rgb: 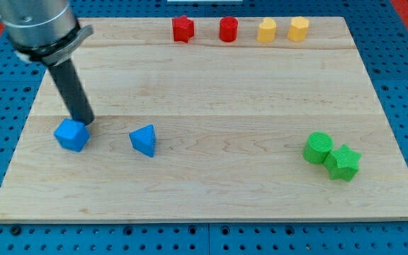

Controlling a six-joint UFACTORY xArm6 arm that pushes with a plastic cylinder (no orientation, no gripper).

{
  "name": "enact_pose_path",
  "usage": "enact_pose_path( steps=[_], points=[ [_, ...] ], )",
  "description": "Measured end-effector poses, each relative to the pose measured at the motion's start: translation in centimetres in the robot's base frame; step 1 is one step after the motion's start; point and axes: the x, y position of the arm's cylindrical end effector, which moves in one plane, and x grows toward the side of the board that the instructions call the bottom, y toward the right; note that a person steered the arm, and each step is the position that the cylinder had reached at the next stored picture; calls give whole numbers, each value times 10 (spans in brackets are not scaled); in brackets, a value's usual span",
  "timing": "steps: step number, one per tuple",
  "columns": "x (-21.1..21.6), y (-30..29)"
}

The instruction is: Push the blue triangle into the blue cube

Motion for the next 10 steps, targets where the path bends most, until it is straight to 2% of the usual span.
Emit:
enact_pose_path(
  steps=[2, 3, 4, 6, 9, 10],
  points=[
    [53, -21],
    [43, -19],
    [9, -4],
    [-15, 93],
    [51, 98],
    [61, 98]
  ],
)
